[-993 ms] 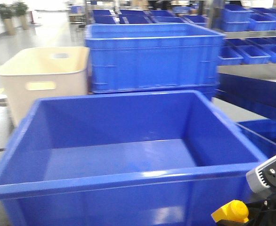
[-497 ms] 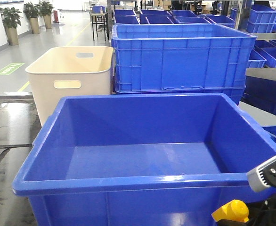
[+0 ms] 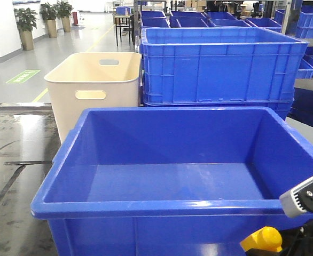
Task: Pick red and yellow blocks into blue bin
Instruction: 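Stop the base in front of the large blue bin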
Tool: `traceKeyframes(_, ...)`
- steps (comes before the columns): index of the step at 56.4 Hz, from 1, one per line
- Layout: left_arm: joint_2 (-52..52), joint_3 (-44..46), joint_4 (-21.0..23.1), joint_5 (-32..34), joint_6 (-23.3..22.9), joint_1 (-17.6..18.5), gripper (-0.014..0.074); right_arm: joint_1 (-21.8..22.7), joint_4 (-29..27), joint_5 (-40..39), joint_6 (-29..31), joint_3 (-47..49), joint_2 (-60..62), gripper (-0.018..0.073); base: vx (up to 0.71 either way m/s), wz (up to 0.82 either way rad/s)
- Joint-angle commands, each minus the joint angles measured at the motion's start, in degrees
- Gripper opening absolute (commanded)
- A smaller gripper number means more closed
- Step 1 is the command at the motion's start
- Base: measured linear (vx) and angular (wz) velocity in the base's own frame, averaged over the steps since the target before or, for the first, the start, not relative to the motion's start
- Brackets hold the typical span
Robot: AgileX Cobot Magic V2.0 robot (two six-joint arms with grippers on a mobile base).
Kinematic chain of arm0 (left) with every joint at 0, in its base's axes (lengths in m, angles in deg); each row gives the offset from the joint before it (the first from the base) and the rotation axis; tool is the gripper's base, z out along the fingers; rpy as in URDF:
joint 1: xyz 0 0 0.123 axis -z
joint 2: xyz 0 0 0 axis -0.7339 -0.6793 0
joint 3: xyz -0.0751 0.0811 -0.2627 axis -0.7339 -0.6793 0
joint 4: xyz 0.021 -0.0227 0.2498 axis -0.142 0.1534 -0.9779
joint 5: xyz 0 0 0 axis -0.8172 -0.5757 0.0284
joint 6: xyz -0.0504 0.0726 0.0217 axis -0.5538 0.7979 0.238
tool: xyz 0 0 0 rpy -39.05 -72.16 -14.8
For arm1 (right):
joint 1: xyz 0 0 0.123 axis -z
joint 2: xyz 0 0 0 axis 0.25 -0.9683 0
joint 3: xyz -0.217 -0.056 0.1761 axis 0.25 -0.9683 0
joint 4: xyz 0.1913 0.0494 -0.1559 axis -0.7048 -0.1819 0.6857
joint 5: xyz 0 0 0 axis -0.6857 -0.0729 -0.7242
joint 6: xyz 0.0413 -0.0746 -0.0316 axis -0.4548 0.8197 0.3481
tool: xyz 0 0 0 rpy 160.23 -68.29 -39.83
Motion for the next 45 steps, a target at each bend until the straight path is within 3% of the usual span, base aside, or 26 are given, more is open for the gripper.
traceKeyframes(1, -1.15, 1.32, 0.36, 5.05, -0.41, 0.13, 0.0286, 0.05, -0.92, -3.5, 0.62, 1.63, 0.67, 0.0256, 0.0, 0.0)
traceKeyframes(37, -1.15, 1.32, 0.36, 5.05, -0.41, 0.13, 0.0286, 0.05, -1.31, -5.07, 0.22, 1.63, 0.67, 0.0256, 0.0, 0.0)
traceKeyframes(45, -1.15, 1.32, 0.36, 5.05, -0.41, 0.13, 0.0286, 0.05, -1.12, -0.36, 0.66, 3.95, 2.09, 0.0256, 0.0, 0.0)
